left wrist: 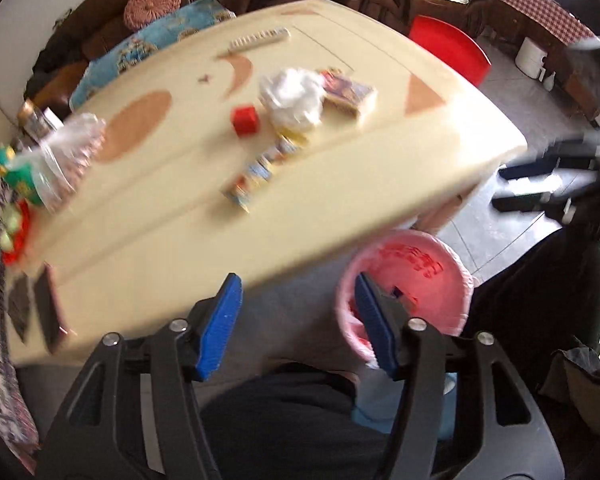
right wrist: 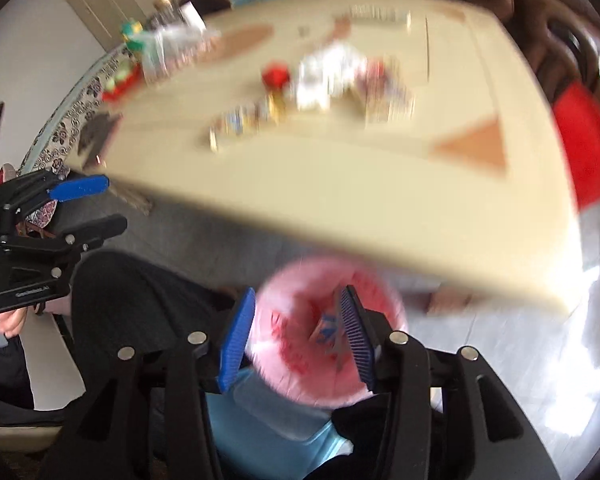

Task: Collect trash
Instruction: 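Raise both tools from the bin back over the table, then grasp the yellow candy bar with the left gripper while the right gripper grasps the card box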

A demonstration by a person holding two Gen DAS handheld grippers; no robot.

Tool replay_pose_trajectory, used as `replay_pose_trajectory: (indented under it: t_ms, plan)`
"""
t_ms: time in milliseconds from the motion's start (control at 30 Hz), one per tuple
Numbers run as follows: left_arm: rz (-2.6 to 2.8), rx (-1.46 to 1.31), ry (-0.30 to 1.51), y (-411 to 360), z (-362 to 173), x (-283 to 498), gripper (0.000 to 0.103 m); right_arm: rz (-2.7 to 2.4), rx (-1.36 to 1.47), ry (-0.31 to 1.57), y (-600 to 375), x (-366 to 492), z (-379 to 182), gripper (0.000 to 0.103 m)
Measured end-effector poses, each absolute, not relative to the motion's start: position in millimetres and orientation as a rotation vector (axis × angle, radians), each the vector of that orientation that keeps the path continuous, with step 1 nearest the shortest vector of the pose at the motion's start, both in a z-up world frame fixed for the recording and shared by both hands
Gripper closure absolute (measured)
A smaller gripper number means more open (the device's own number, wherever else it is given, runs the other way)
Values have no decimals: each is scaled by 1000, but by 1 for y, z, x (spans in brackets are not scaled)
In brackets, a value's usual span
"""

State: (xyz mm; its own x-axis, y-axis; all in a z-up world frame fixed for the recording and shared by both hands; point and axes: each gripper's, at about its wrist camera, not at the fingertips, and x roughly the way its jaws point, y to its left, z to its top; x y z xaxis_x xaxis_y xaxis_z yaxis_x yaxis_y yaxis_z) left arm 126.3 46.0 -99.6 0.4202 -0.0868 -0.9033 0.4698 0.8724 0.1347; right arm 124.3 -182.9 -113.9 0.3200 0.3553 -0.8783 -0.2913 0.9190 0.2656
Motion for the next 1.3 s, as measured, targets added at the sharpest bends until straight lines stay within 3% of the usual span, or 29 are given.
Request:
replay_pose_trajectory:
  t_ms: [167, 333, 567, 1133, 1300]
  plan:
    - [-369, 468, 1082, 46, -73, 167, 41, 408, 17, 1105, -187, 175, -56, 55]
    - [-417, 507, 1121, 41, -82, 195, 39, 411, -18, 1111, -190, 223, -47, 54]
    - [-415, 604, 1158, 26, -128, 234, 39, 416, -96, 1198, -173, 273, -87, 54]
    - [-436, 677, 1201, 19, -175, 292, 38, 401, -194, 1291, -157, 347, -173, 54]
    - [-451, 676, 1207, 19, -183, 298, 38, 406, -212, 1300, -154, 357, -185, 43]
